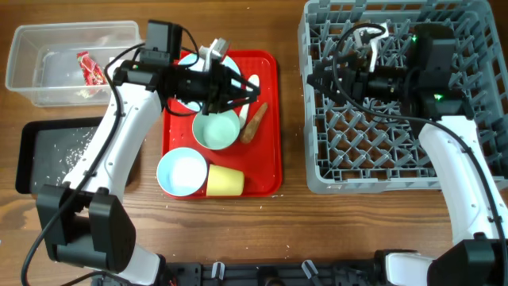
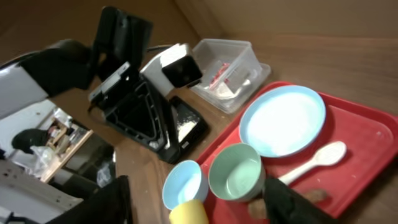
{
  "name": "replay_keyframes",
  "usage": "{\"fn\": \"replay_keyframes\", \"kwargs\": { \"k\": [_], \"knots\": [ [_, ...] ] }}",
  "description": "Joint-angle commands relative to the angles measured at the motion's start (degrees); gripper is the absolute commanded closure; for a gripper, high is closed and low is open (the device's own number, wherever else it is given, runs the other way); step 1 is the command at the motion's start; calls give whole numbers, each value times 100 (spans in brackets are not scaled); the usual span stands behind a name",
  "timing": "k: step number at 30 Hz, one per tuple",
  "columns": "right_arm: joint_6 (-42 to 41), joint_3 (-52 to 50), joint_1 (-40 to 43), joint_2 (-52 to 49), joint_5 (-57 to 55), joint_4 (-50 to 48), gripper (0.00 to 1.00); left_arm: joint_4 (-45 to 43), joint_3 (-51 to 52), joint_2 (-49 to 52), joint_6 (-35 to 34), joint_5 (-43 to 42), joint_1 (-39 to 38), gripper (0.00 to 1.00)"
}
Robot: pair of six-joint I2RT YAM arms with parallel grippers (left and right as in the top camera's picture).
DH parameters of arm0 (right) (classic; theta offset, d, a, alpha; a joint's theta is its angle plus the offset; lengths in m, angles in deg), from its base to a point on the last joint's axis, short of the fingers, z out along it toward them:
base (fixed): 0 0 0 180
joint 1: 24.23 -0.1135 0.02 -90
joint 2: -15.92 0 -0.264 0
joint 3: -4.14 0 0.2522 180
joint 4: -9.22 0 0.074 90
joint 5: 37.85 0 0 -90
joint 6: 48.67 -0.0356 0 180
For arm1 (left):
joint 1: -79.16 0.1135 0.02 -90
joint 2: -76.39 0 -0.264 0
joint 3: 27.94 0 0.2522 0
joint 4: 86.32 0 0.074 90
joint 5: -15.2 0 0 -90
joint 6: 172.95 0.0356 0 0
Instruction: Sort waste into correct bins and load items into the dishwasher rack
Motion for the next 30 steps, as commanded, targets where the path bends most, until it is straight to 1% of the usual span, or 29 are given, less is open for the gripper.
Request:
{"fn": "replay_keyframes", "kwargs": {
  "k": [1, 5, 6, 7, 9, 12, 15, 19, 23, 26, 30],
  "knots": [
    [260, 81, 7, -85, -407, 289, 21, 1019, -37, -107, 848, 1707, -9, 73],
    [492, 81, 7, -85, -730, 658, 17, 2490, -37, -107, 844, 4096, 0, 65],
    [492, 81, 7, -85, -815, 706, 16, 2813, -35, -107, 839, 4527, -7, 63],
    [496, 81, 7, -85, -883, 750, 15, 3095, -33, -105, 828, 4898, -15, 59],
    [616, 81, 7, -85, -881, 802, 15, 3418, 92, -105, 855, 5418, -15, 46],
    [638, 81, 7, -85, -883, 844, 15, 3204, 529, -105, 896, 5532, -15, 46],
    [640, 81, 7, -85, -883, 846, 15, 2594, 1067, -105, 911, 5501, -15, 47],
    [638, 81, 7, -85, -883, 848, 15, 2000, 1379, -105, 1351, 4889, -15, 50],
    [638, 81, 7, -85, -883, 857, 15, 1768, 1392, -98, 1368, 4865, -15, 50],
    [638, 81, 7, -85, -885, 887, 15, 1665, 1392, -68, 1502, 4597, -15, 53],
    [640, 81, 7, -85, -992, 911, 14, 1672, 1410, -50, 1493, 4494, -17, 57]
  ]
}}
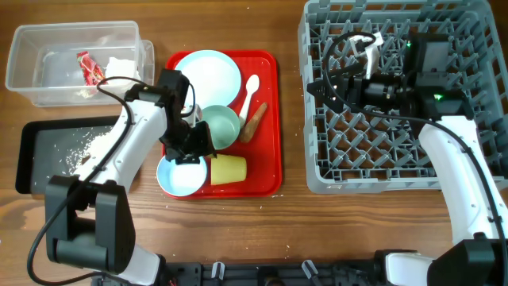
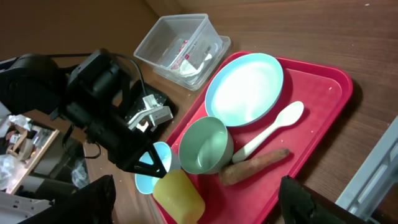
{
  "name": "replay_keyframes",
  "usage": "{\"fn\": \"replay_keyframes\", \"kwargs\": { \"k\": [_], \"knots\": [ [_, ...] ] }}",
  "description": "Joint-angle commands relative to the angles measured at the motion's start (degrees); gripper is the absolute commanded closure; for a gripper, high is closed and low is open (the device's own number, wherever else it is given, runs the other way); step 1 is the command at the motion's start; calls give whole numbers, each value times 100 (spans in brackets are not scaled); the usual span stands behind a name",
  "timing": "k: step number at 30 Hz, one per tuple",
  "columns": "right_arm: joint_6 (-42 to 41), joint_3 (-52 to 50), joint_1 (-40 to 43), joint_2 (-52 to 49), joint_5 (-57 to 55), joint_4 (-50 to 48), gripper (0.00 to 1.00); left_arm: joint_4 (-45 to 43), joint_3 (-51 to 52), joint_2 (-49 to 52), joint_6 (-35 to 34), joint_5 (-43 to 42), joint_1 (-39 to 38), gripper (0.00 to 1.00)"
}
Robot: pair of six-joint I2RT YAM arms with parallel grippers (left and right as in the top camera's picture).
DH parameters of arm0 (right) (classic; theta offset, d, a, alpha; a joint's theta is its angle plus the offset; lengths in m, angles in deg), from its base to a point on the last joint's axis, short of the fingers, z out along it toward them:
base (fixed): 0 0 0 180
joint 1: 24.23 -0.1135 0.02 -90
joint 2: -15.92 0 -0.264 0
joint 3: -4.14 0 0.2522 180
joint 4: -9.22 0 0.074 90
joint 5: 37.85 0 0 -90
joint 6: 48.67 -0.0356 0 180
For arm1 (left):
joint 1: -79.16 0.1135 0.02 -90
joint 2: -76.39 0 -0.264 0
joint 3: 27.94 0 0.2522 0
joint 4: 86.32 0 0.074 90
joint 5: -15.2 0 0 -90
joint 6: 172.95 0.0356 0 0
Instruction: Sort waste into correct bins and load items into the dishwasher rack
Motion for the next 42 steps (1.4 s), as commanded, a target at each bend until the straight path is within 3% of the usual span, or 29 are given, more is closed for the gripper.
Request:
{"fn": "replay_keyframes", "kwargs": {
  "k": [1, 10, 17, 21, 26, 32, 35, 42],
  "knots": [
    [122, 81, 7, -85, -101, 13, 15, 4, 81, -24, 140, -254, -17, 59],
    [120, 81, 7, -85, -98, 9, 14, -739, 905, -24, -516, -686, -15, 61],
    [122, 81, 7, -85, -98, 9, 14, -1001, 903, -26, -511, -1180, -15, 74],
    [120, 81, 7, -85, -118, 7, 14, -942, 756, -55, -505, -1497, -4, 76],
    [120, 81, 7, -85, -118, 7, 14, -439, 448, -166, -463, -1631, -35, 69],
    [120, 81, 7, -85, -116, 15, 14, -234, 501, -164, -317, -1311, -492, 51],
    [118, 81, 7, -85, -116, 31, 14, -398, 601, -164, -444, -1222, -881, 51],
    [118, 81, 7, -85, -116, 50, 14, -605, 603, -164, -704, -791, -1211, 71]
  ]
}}
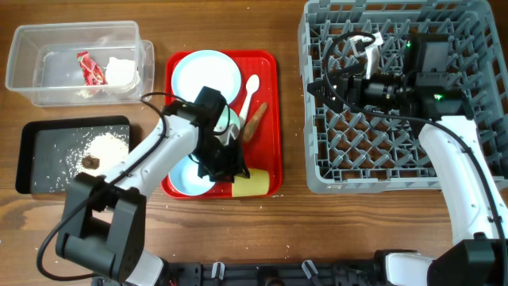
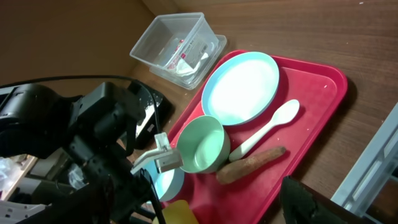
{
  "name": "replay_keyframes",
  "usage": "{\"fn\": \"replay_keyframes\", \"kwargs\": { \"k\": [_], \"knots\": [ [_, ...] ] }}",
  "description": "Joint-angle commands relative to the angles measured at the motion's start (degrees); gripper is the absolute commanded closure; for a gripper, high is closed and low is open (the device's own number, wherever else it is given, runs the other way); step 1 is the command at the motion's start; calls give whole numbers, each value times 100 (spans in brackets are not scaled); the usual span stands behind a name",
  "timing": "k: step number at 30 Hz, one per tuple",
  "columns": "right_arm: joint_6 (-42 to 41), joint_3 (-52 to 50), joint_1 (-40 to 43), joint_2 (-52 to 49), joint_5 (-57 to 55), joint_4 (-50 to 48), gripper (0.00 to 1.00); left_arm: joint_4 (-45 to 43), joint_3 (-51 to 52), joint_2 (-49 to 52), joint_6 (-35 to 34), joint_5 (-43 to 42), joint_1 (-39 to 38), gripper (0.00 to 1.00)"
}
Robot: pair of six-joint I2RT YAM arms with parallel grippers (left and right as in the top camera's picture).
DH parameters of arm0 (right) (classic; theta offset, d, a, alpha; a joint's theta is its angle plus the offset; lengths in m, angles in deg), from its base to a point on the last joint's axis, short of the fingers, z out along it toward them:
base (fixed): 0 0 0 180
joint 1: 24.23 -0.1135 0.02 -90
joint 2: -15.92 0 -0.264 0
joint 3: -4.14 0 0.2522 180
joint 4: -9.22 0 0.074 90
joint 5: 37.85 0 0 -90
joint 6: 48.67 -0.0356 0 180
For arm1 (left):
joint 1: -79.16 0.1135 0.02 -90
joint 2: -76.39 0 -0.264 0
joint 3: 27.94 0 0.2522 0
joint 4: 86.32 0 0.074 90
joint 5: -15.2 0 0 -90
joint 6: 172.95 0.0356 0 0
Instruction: Sort waste into correct bins and load items into the dishwasher rack
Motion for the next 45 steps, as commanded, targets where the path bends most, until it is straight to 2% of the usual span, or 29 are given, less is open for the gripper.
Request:
{"fn": "replay_keyframes", "kwargs": {
  "k": [1, 7, 11, 13, 15, 21, 24, 27, 34, 36, 39, 45],
  "knots": [
    [116, 81, 7, -85, -31, 22, 14, -105, 48, -136, -138, 354, -11, 74],
    [116, 81, 7, -85, -31, 24, 14, -448, 48, -129, -138, 354, -219, 75],
    [118, 81, 7, -85, -31, 37, 14, -586, 66, -96, -146, 356, -284, 81],
    [118, 81, 7, -85, -33, 48, 14, -772, 181, -94, -293, 356, -282, 86],
    [118, 81, 7, -85, -33, 50, 14, -925, 330, -94, -398, 354, -282, 96],
    [109, 81, 7, -85, -33, 42, 14, -938, 358, -94, -393, 306, -271, 96],
    [98, 81, 7, -85, -31, 39, 14, -946, 356, -94, -391, -52, -256, 96],
    [98, 81, 7, -85, -31, 20, 14, -957, 334, -142, -398, -389, -120, 96],
    [52, 81, 7, -85, -28, -7, 14, -894, 28, -619, -417, -428, 289, 96],
    [-87, 81, 7, -85, -28, -28, 14, -879, -26, -804, -417, -671, 413, 96],
    [-695, 81, -22, -85, -31, -247, 14, -1145, -35, -1040, -946, -1104, 688, 96],
    [-1099, 81, -284, -85, 15, -522, 14, -2240, -35, -1292, -1744, -2798, 1196, 96]
  ]
}}
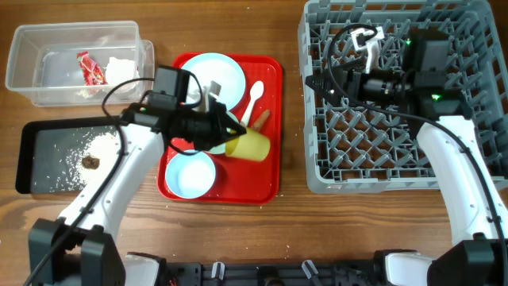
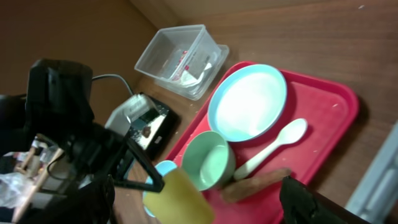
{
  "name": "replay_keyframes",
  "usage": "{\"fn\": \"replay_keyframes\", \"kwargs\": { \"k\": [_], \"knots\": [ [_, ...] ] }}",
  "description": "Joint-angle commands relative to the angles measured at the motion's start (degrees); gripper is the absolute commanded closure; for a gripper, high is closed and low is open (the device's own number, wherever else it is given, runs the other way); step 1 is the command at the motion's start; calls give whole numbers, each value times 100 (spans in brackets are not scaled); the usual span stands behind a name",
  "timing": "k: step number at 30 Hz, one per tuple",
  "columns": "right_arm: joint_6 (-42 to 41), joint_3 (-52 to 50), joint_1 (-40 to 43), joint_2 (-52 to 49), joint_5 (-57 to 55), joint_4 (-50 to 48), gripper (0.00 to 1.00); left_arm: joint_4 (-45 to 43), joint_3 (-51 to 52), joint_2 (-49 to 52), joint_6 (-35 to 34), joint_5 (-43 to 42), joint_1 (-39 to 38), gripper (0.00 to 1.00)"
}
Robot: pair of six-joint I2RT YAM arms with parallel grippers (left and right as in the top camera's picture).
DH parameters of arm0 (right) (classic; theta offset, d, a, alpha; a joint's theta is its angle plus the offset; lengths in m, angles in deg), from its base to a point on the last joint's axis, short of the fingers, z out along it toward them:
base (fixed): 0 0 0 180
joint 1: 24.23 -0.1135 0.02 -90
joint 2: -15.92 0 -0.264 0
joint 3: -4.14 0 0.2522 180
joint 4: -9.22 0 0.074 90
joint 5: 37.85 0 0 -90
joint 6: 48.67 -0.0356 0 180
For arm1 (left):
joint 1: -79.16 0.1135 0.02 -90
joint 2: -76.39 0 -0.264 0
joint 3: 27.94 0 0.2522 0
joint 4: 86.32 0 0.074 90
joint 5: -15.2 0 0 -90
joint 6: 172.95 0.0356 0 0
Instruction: Sort waste into correct bins and load items into the dishwasher rack
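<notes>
My left gripper [image 1: 232, 133] is shut on a yellow cup [image 1: 251, 145], held tilted on its side above the right middle of the red tray [image 1: 270, 179]. In the right wrist view the yellow cup [image 2: 185, 199] hangs in front of the green bowl [image 2: 208, 160]. On the tray lie a light blue plate [image 1: 216, 73], a white spoon [image 1: 254, 94], a brown food piece [image 1: 262, 118] and a blue bowl [image 1: 194, 175]. My right gripper [image 1: 316, 83] hovers open over the left side of the grey dish rack [image 1: 397, 163], holding nothing.
A clear bin [image 1: 48, 79] with a red wrapper and white scraps stands at the back left. In front of it is a black tray [image 1: 48, 171] holding crumbs and a brown lump. The rack fills the right side.
The left gripper was low on the yellow cup at the tray's front edge. It now holds the cup raised and further back, over the tray's right middle. The right arm has hardly moved.
The left gripper first hung over the green bowl near the plate. Then it was low beside the blue bowl, the yellow cup standing to its right. Then it was down at the cup, and now carries it. The right gripper stayed open over the rack.
</notes>
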Motion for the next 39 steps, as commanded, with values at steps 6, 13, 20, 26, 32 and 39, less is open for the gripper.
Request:
{"fn": "replay_keyframes", "kwargs": {
  "k": [6, 13, 20, 26, 32, 39],
  "knots": [
    [-385, 81, -422, -85, 129, -114, 13, -1432, -101, -262, -1687, -3198, 905, 96],
    [-116, 81, -507, -87, 1014, -470, 13, -3014, -101, -273, -2892, -3928, 1104, 96],
    [387, 81, -789, -85, 1392, -669, 10, -3523, -101, -273, -3088, -3995, 1108, 96],
    [195, 81, -1261, -85, 1121, -1108, 3, -3805, -101, -273, -3091, -3998, 1108, 96],
    [166, 79, -1298, -98, 1021, -1128, 3, -4317, -101, -273, -3327, -4061, 1150, 96],
    [-11, 79, -1620, -205, 774, -1340, 3, -4614, -101, -273, -3434, -4098, 1156, 96]
  ]
}}
